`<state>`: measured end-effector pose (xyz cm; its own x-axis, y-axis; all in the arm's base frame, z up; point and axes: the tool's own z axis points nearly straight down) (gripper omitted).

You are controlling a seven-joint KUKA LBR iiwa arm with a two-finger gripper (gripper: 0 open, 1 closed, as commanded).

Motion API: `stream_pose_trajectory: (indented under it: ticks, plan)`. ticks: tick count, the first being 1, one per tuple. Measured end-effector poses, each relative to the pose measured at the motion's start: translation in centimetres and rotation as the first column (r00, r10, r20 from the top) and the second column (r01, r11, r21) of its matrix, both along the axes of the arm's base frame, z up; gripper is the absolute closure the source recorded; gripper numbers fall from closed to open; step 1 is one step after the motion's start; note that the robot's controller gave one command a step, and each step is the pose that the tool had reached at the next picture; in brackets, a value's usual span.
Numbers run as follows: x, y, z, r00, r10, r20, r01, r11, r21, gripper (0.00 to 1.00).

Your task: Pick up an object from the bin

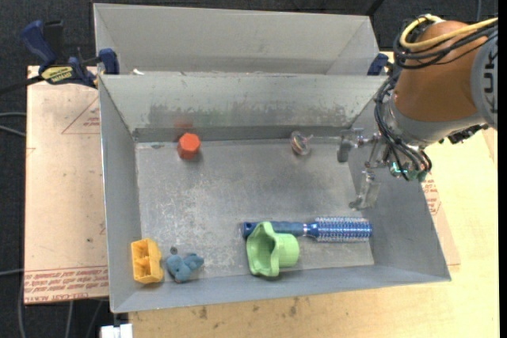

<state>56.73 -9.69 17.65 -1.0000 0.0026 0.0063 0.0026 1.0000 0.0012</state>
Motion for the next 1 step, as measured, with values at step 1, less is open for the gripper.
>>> stream_pose_trajectory:
  ticks: [1]
  plan:
    - [-4.63,0.64,-11.08,1.0,0.02,-0.001,-0.02,1.0,0.001,0.0]
